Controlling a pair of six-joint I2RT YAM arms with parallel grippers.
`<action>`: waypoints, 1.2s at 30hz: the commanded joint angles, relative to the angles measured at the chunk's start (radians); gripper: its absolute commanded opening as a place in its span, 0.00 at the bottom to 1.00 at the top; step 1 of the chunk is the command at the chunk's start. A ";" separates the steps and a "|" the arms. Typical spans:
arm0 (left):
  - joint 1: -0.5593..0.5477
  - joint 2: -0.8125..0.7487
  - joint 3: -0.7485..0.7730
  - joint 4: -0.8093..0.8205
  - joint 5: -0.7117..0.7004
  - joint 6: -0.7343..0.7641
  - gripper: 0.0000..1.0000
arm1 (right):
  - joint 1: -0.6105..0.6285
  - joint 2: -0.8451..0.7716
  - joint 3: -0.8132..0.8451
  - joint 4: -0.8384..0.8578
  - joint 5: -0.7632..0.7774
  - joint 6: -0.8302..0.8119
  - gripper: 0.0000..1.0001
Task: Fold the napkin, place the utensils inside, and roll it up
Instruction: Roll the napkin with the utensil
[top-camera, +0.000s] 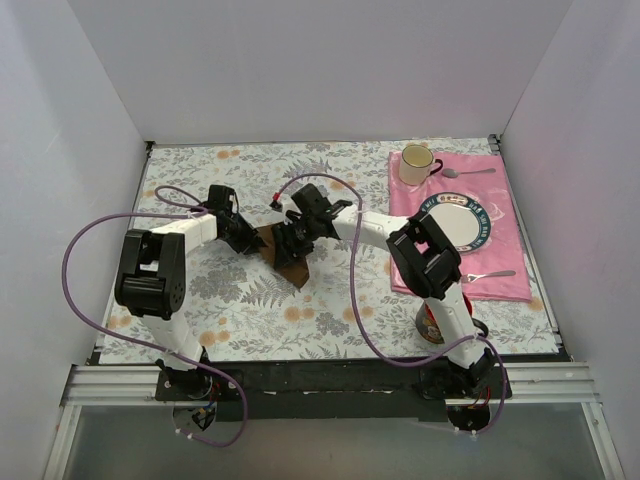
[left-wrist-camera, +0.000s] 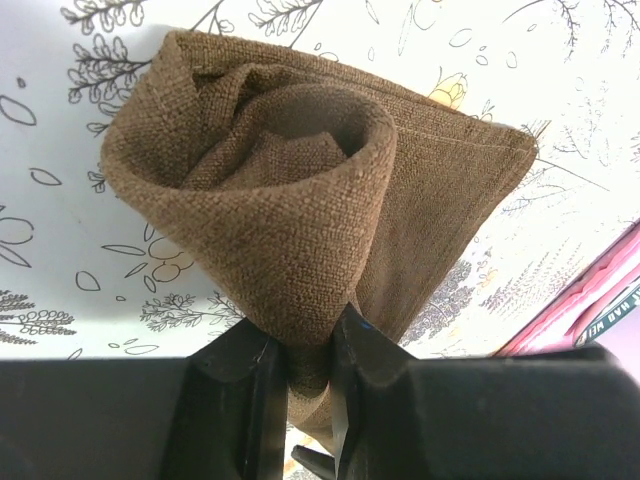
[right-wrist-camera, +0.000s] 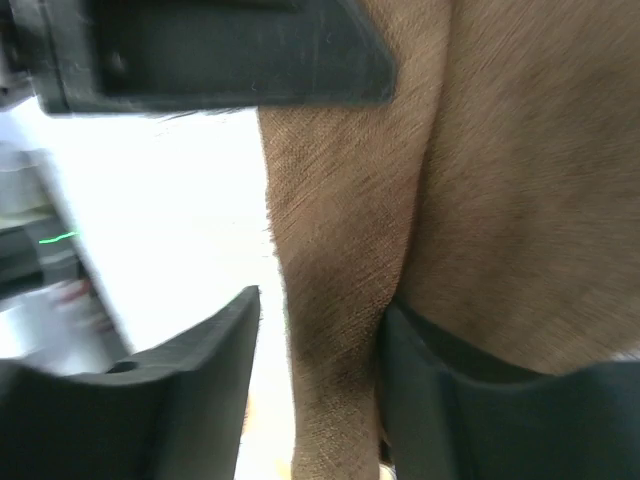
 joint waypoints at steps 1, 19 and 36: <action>-0.002 0.027 0.019 -0.077 0.004 0.042 0.00 | 0.072 -0.110 0.082 -0.279 0.462 -0.296 0.62; 0.001 0.093 0.096 -0.209 0.090 -0.004 0.00 | 0.314 -0.062 0.050 -0.079 1.079 -0.489 0.79; 0.013 -0.019 0.033 -0.058 0.099 0.119 0.57 | 0.210 -0.098 -0.076 -0.050 0.736 -0.302 0.01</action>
